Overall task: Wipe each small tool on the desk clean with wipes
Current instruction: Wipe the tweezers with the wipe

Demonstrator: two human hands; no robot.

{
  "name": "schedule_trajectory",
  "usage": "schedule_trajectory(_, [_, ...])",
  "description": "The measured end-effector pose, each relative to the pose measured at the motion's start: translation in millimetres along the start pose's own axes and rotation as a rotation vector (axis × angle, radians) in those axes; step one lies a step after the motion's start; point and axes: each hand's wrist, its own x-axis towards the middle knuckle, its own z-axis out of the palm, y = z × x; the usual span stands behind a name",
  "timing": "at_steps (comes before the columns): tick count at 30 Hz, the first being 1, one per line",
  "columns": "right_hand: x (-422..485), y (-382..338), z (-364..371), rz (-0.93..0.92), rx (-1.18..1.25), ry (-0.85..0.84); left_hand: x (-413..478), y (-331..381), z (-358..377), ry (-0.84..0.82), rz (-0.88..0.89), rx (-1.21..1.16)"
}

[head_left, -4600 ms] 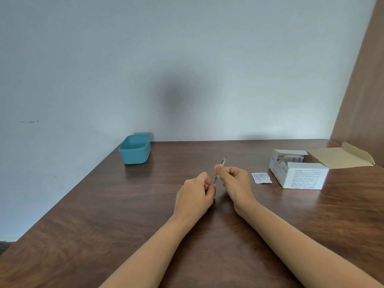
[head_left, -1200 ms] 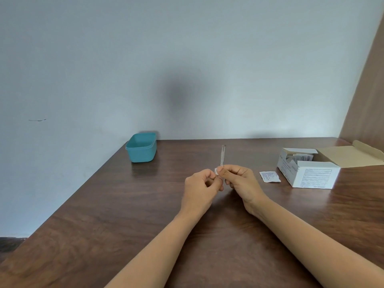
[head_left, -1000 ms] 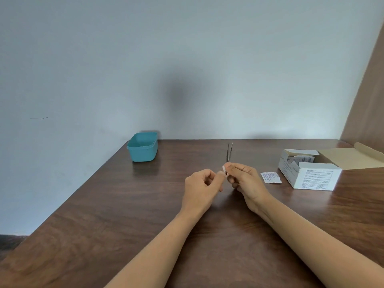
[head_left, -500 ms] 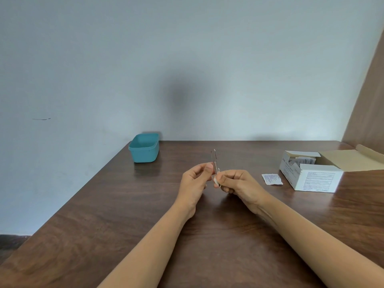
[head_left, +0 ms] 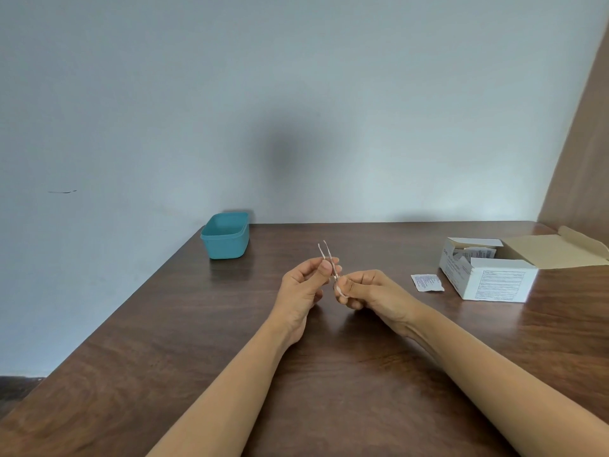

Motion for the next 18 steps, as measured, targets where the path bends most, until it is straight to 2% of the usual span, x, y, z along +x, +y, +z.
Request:
schedule_trajectory(7, [0,1,1,0.028,-0.007,0.042,3,-2,-1,0.042,0.007,-0.041])
schedule_trajectory(12, [2,3,5,0.032,0.085,0.23,6,-5,-1,0.106,0.035,-0.034])
schedule_trajectory(14, [2,7,7,-0.006,0.102,0.282,6,-6,0,0.129,0.069,-0.035])
schedule_trajectory(18, [2,16,15,-0.123,-0.049,0.354,8,-9,-1,0.19,0.148,0.026])
